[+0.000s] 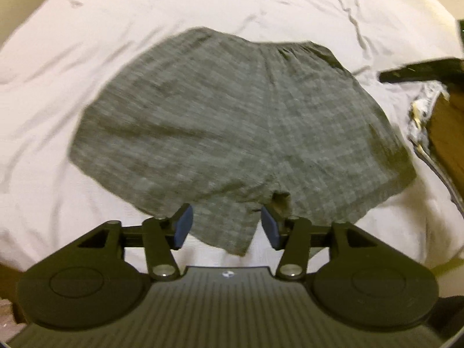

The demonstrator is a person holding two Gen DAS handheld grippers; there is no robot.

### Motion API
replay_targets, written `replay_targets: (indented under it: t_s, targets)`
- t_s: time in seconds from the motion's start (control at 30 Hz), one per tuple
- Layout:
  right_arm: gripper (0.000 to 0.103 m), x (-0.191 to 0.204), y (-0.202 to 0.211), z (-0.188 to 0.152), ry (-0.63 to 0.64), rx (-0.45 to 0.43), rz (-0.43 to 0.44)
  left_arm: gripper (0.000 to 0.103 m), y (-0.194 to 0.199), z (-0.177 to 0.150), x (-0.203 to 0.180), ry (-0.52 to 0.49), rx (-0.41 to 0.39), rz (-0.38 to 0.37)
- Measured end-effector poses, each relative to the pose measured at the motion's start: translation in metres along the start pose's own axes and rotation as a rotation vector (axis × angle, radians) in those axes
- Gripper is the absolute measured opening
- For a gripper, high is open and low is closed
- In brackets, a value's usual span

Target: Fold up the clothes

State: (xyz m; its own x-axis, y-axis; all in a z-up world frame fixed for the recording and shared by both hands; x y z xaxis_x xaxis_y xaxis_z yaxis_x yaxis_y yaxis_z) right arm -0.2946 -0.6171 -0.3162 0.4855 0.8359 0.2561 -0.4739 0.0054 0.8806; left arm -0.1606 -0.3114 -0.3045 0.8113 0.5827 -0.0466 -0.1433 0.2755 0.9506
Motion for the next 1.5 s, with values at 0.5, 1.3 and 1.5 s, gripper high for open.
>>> replay_targets:
  t_s: [0.5,1.3,1.5]
  targets:
    - [0.088,0.087,0.098,-0.013,-0.008,0.050,-0.065,0.101,0.070,0.022,0.001,-0.030,-0.053,0.150]
    - [0.088,0.121,0.146,-0.027,0.231,0.081,-0.050,0.102,0.126,0.002,-0.017,0.053,-0.120,0.230]
    - [0.088,0.074,0.156,-0.029,0.302,0.096,-0.011,0.102,0.133,-0.008,-0.055,0.147,-0.113,0.293]
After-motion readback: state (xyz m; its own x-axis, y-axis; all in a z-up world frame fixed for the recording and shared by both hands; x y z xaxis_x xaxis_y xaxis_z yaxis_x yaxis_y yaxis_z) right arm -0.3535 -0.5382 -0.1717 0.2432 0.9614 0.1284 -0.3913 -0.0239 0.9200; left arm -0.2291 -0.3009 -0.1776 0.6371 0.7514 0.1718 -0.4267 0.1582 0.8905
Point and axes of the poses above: each gripper's, at about its wrist camera, not at the fingertips, and y roughly against the way its jaws point, x to its left, z to its top, the point moved 8 cm from there along -y, roughly the way its jaws point, and after that the axes turned 5 degrees about x, right-handed, at the moved point
